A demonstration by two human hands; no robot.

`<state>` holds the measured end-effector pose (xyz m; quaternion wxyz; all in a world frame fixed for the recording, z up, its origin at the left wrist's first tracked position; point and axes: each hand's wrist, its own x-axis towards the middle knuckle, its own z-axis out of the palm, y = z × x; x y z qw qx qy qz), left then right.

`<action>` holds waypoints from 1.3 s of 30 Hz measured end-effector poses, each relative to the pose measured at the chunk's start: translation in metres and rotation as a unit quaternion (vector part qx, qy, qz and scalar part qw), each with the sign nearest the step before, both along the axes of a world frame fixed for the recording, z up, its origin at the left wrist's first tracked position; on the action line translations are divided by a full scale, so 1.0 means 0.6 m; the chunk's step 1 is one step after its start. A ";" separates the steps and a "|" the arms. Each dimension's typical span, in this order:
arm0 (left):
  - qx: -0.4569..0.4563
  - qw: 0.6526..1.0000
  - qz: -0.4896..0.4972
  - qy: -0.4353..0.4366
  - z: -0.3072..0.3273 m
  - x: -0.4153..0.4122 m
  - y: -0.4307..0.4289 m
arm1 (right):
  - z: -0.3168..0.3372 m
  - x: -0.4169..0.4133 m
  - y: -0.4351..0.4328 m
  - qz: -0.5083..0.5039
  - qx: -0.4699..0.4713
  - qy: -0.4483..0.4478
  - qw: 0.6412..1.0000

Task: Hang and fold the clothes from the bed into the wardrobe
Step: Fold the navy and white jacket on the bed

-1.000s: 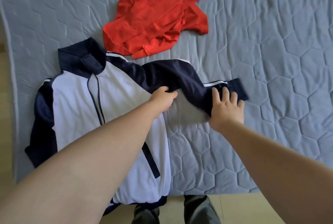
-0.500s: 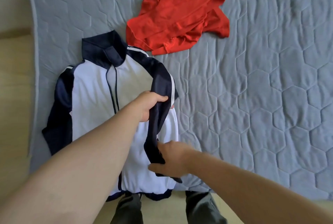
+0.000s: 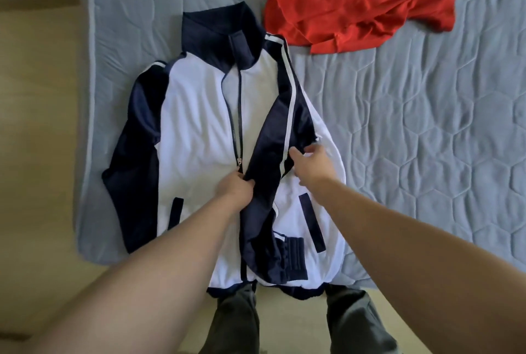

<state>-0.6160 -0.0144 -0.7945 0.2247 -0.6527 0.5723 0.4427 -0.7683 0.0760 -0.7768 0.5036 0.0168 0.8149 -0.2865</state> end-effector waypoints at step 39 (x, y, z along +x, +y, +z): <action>-0.271 0.957 -0.007 0.098 -0.013 -0.232 -0.067 | -0.060 -0.118 -0.004 -0.425 -0.082 -0.190 0.881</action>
